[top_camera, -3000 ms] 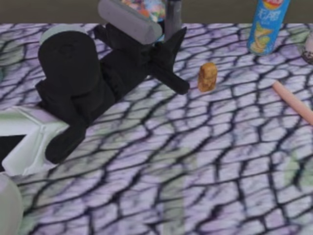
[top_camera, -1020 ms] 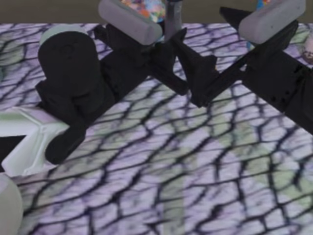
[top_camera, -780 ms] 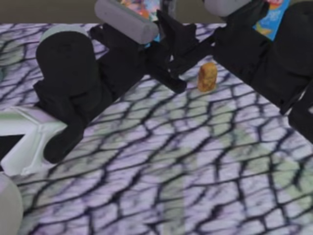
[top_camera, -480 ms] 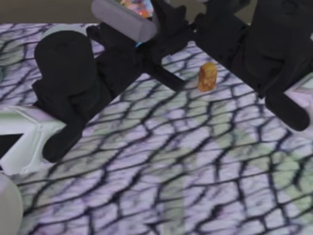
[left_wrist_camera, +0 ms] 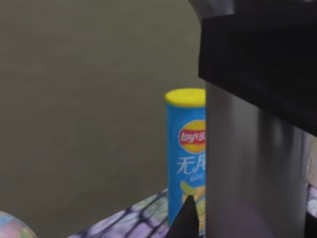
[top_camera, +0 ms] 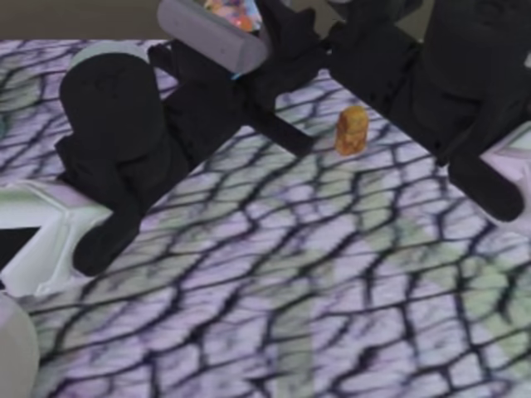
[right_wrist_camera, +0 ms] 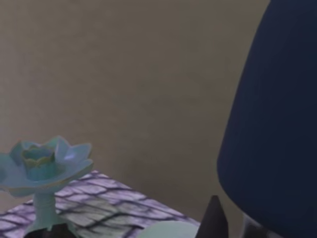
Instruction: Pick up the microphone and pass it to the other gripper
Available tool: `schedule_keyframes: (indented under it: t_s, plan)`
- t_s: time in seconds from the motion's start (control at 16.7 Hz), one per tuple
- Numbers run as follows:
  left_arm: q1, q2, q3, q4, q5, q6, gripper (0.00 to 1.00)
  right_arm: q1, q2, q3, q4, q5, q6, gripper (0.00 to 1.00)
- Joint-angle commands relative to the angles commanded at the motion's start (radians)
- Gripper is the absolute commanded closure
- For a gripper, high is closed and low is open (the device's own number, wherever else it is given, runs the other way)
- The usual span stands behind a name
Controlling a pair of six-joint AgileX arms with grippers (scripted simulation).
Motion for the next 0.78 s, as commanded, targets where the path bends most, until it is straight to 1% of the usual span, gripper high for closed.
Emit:
schedule_keyframes:
  t_s: [0.48,0.54,0.78]
  plan:
    - [0.000,0.000,0.000,0.000,0.000,0.000,1.00,0.000,0.000,0.000,0.000,0.000,0.000,0.98]
    - [0.000,0.000,0.000,0.000,0.000,0.000,1.00,0.000,0.000,0.000,0.000,0.000,0.000,1.00]
    - [0.000,0.000,0.000,0.000,0.000,0.000,1.00,0.000,0.000,0.000,0.000,0.000,0.000,1.00]
